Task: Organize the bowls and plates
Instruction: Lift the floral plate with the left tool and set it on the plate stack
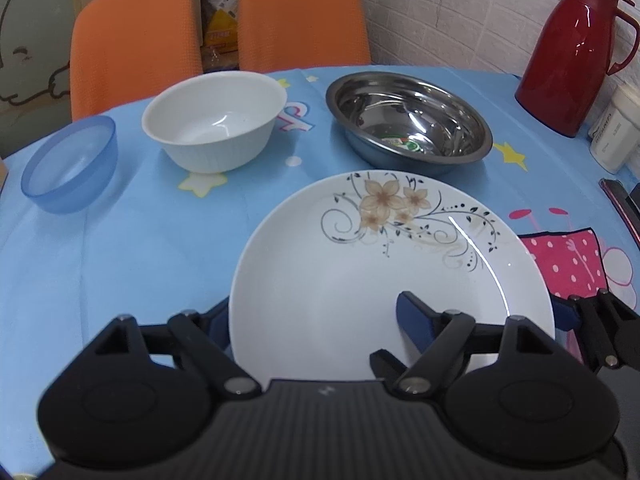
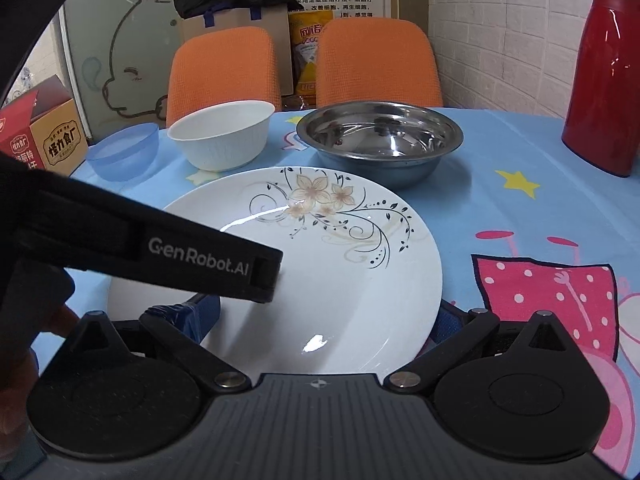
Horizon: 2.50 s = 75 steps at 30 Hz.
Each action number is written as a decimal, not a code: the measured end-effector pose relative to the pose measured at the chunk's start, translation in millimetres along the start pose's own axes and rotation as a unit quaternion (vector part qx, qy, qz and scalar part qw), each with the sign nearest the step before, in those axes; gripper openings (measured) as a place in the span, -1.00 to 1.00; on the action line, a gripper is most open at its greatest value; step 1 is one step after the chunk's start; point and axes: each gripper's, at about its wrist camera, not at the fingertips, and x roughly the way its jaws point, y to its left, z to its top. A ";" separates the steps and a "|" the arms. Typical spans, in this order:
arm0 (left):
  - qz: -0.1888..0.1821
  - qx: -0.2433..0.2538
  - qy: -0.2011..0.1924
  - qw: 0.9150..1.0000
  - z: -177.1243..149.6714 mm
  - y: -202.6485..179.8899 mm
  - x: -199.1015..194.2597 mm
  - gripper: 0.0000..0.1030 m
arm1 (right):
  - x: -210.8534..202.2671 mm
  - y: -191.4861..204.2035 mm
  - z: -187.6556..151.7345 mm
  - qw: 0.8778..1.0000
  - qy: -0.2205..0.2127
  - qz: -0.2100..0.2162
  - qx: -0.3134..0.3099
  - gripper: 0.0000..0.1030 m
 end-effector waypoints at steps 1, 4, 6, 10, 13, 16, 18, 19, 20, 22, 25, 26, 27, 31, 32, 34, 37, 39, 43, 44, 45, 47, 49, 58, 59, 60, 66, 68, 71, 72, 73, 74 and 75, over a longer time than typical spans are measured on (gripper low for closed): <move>-0.003 0.001 0.003 1.000 -1.4 -0.4 -1.8 0.51 | -0.4 -0.8 0.7 1.000 0.002 0.001 0.001 0.78; -0.010 0.009 -0.004 1.000 -8.2 -3.6 -11.0 0.51 | -7.8 -1.5 1.2 1.000 -0.001 -0.005 0.017 0.78; -0.007 0.017 -0.011 1.000 -10.0 -7.4 -18.1 0.50 | -13.4 -0.1 0.1 1.000 -0.004 -0.008 0.017 0.78; -0.007 0.024 -0.025 0.999 -11.3 -8.2 -30.8 0.50 | -26.4 3.9 -1.1 1.000 -0.012 -0.008 0.017 0.78; -0.010 0.016 -0.027 0.999 -13.6 -4.5 -41.9 0.50 | -36.0 10.7 -2.2 1.000 -0.018 -0.012 0.008 0.78; -0.009 0.009 -0.034 0.999 -19.0 2.2 -58.6 0.50 | -47.9 18.6 -0.3 1.000 -0.024 -0.008 0.007 0.78; -0.009 0.000 -0.040 0.999 -24.7 10.1 -74.2 0.50 | -56.4 27.4 1.5 1.000 -0.027 -0.003 0.002 0.78; -0.008 -0.004 -0.043 0.999 -28.7 15.4 -83.0 0.50 | -61.4 33.5 2.2 1.000 -0.031 -0.001 -0.002 0.78; -0.006 -0.009 -0.046 0.999 -33.2 21.3 -91.8 0.50 | -66.7 40.2 2.9 0.999 -0.035 0.003 -0.006 0.78; 0.001 -0.022 -0.049 0.999 -43.4 36.5 -110.0 0.50 | -77.7 55.4 2.3 0.999 -0.042 0.015 -0.017 0.78; 0.022 -0.041 -0.051 0.998 -64.9 61.5 -136.9 0.50 | -89.8 84.1 -2.7 0.998 -0.047 0.040 -0.030 0.78; 0.030 -0.046 -0.052 0.997 -72.8 69.4 -144.8 0.50 | -92.8 94.2 -5.2 0.997 -0.046 0.049 -0.035 0.78; 0.041 -0.052 -0.053 0.996 -82.5 78.8 -154.1 0.50 | -95.7 105.8 -8.4 0.996 -0.045 0.059 -0.041 0.78; 0.076 -0.074 -0.056 0.993 -117.8 107.3 -181.1 0.50 | -105.6 145.7 -24.5 0.993 -0.035 0.094 -0.063 0.78; 0.081 -0.079 -0.055 0.992 -125.7 112.6 -185.4 0.50 | -107.9 154.8 -28.7 0.992 -0.032 0.102 -0.069 0.78; 0.089 -0.088 -0.053 0.991 -141.8 121.7 -192.3 0.50 | -112.1 169.2 -37.9 0.990 -0.025 0.115 -0.076 0.78; 0.091 -0.096 -0.049 0.990 -159.9 129.5 -194.3 0.50 | -115.1 183.8 -49.2 0.988 -0.014 0.125 -0.086 0.78; 0.087 -0.102 -0.044 0.990 -168.2 132.5 -191.9 0.50 | -114.0 188.0 -55.2 0.988 -0.005 0.126 -0.089 0.78; 0.091 -0.100 -0.052 0.989 -176.5 132.7 -189.4 0.50 | -111.8 191.1 -62.9 0.988 0.000 0.125 -0.088 0.78; 0.088 -0.103 -0.053 0.989 -176.7 134.3 -189.3 0.50 | -112.4 193.4 -64.4 0.988 -0.001 0.120 -0.094 0.78; 0.087 -0.103 -0.053 0.989 -177.2 135.9 -189.1 0.50 | -112.2 195.0 -64.7 0.988 -0.001 0.118 -0.100 0.78; 0.080 -0.113 -0.046 0.989 -178.5 141.7 -186.5 0.50 | -111.7 194.9 -65.4 0.987 0.003 0.126 -0.104 0.77; 0.074 -0.125 -0.044 0.988 -182.1 147.0 -183.6 0.52 | -111.1 193.2 -65.8 0.986 0.010 0.136 -0.098 0.76; 0.121 -0.057 -0.114 0.984 -171.5 121.6 -207.7 0.63 | -114.7 203.0 -68.5 0.984 0.006 0.106 -0.141 0.77; 0.120 -0.055 -0.120 0.984 -169.5 120.7 -210.1 0.71 | -114.5 203.1 -69.2 0.983 0.009 0.103 -0.149 0.76; 0.119 -0.056 -0.125 0.983 -167.1 121.1 -212.3 0.71 | -114.5 201.1 -68.3 0.983 0.013 0.104 -0.150 0.76; 0.105 -0.079 -0.132 0.983 -157.3 127.0 -218.2 0.71 | -127.7 177.4 -58.2 0.986 -0.017 0.111 -0.120 0.74; 0.099 -0.088 -0.132 0.982 -155.4 127.2 -218.6 0.71 | -131.2 170.7 -54.6 0.986 -0.020 0.119 -0.111 0.74; 0.096 -0.090 -0.130 0.983 -153.0 125.3 -216.3 0.76 | -133.7 159.6 -51.7 0.987 -0.024 0.130 -0.090 0.74; 0.097 -0.089 -0.129 0.983 -152.4 123.4 -214.9 0.77 | -133.5 155.6 -51.4 0.987 -0.025 0.131 -0.086 0.74; 0.096 -0.088 -0.128 0.983 -151.0 121.8 -213.1 0.78 | -132.8 150.9 -50.3 0.988 -0.025 0.129 -0.081 0.74; 0.096 -0.086 -0.126 0.984 -149.3 120.2 -211.2 0.79 | -131.7 145.1 -49.5 0.989 -0.025 0.127 -0.075 0.74; 0.095 -0.084 -0.124 0.984 -146.9 118.2 -208.7 0.80 | -130.3 138.9 -48.1 0.989 -0.023 0.126 -0.069 0.74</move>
